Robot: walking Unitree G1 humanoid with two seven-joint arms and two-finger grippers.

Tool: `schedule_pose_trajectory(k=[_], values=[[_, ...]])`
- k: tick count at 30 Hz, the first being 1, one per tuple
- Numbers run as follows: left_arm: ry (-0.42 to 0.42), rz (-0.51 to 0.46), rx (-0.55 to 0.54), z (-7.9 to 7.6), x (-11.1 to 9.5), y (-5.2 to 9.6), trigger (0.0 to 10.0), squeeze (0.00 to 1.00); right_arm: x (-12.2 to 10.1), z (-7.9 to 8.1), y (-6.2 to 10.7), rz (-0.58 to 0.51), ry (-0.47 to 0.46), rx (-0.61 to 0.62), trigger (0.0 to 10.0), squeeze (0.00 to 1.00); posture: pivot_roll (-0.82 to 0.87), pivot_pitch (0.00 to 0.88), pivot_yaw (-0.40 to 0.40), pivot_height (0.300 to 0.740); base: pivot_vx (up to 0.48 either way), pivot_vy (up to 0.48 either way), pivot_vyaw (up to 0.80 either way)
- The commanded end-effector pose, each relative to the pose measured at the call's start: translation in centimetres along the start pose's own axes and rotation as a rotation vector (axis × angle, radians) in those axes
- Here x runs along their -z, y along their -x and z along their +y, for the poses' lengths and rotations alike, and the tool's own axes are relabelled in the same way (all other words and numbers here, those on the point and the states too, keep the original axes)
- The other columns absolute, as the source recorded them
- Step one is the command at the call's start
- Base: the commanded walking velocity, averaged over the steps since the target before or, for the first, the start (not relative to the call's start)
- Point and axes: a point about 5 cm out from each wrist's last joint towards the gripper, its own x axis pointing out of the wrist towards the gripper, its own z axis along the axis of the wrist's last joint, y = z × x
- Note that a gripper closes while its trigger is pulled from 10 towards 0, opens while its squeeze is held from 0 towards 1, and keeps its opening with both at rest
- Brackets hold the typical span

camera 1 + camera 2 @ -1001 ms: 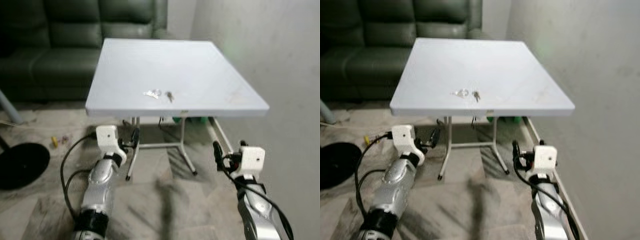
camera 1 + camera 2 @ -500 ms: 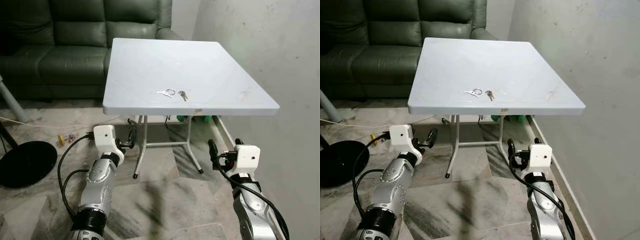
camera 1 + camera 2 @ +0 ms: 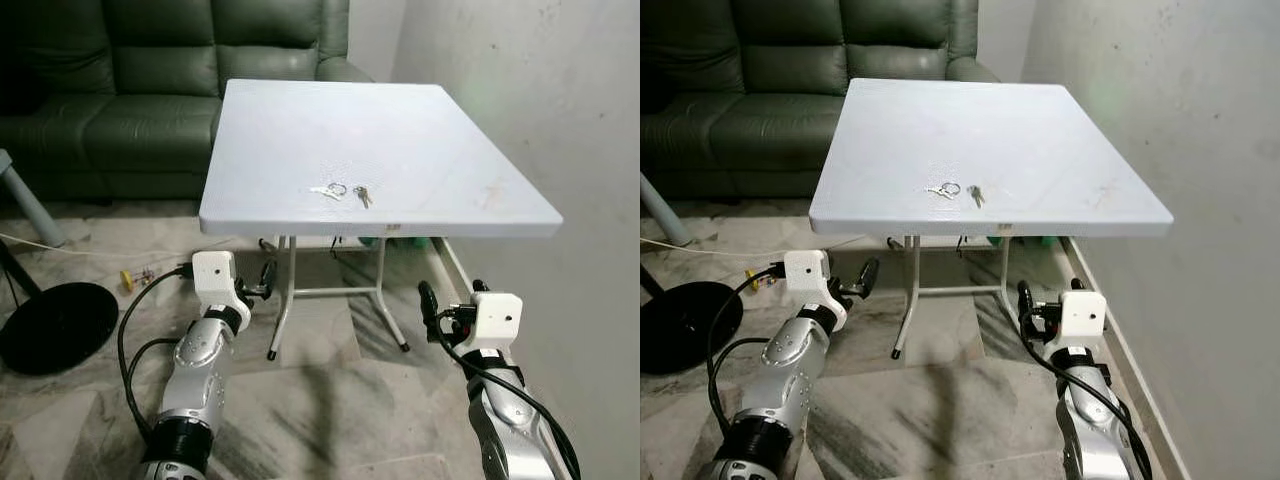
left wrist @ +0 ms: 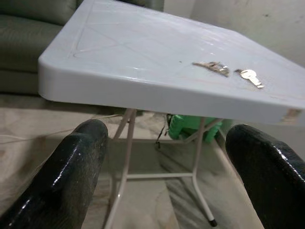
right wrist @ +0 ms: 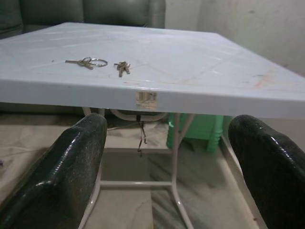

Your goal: Hang keys on a hook

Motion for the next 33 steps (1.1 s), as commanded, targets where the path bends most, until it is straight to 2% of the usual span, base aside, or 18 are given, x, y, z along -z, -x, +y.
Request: schedule_pose_trajectory(k=[1, 14, 15, 18, 21, 22, 24, 26, 28, 33], values=[[-0.031, 0.002, 0.008, -0.11, -0.10, -0.09, 10.0, 0.00, -0.28, -0.12, -0.03, -0.012, 0.002, 0.000, 10.0, 0.00, 0.05, 0.000, -0.060, 0.740, 0.322, 0.000, 0.00], [-0.040, 0.001, 0.023, -0.49, -0.06, -0.07, 10.0, 0.00, -0.38, -0.15, 0.08, -0.029, 0.011, -0.017, 10.0, 0.00, 0.05, 0.000, -0.060, 0.740, 0.327, 0.000, 0.00], [-0.041, 0.001, 0.024, -0.51, -0.05, -0.07, 10.0, 0.00, -0.44, -0.13, 0.08, -0.028, 0.054, -0.022, 10.0, 0.00, 0.05, 0.000, -0.060, 0.740, 0.326, 0.000, 0.00], [-0.039, 0.001, 0.025, -0.55, -0.04, -0.05, 10.0, 0.00, -0.42, 0.06, 0.08, -0.024, 0.055, -0.042, 10.0, 0.00, 0.05, 0.000, -0.060, 0.740, 0.325, 0.000, 0.00], [-0.038, 0.001, 0.026, -0.60, -0.03, -0.03, 10.0, 0.00, -0.47, 0.22, 0.09, -0.026, 0.085, -0.057, 10.0, 0.00, 0.05, 0.000, -0.060, 0.740, 0.326, 0.000, 0.80], [-0.038, 0.001, 0.026, -0.62, -0.03, -0.03, 10.0, 0.00, -0.26, 0.25, 0.11, -0.011, 0.038, -0.054, 10.0, 0.00, 0.05, 0.000, -0.060, 0.740, 0.322, 0.000, 0.80], [-0.038, 0.000, 0.026, -0.64, -0.06, -0.03, 10.0, 0.00, -0.38, 0.23, 0.06, -0.016, 0.062, -0.055, 10.0, 0.00, 0.05, 0.000, -0.060, 0.740, 0.322, 0.000, 0.80], [-0.037, -0.001, 0.024, -0.63, -0.08, -0.02, 10.0, 0.00, -0.39, 0.27, 0.06, -0.022, 0.043, -0.052, 10.0, 0.00, 0.05, 0.000, -0.060, 0.740, 0.322, 0.000, 0.80], [-0.035, -0.003, 0.024, -0.60, -0.13, -0.02, 10.0, 0.00, -0.39, 0.33, 0.11, -0.027, -0.038, -0.050, 10.0, 0.00, 0.06, 0.000, -0.061, 0.740, 0.324, 0.000, 0.00], [-0.034, -0.003, 0.017, -0.51, -0.15, 0.00, 10.0, 0.00, -0.39, 0.35, 0.08, -0.022, 0.004, -0.053, 10.0, 0.00, 0.06, 0.000, -0.062, 0.740, 0.325, 0.000, 0.00]])
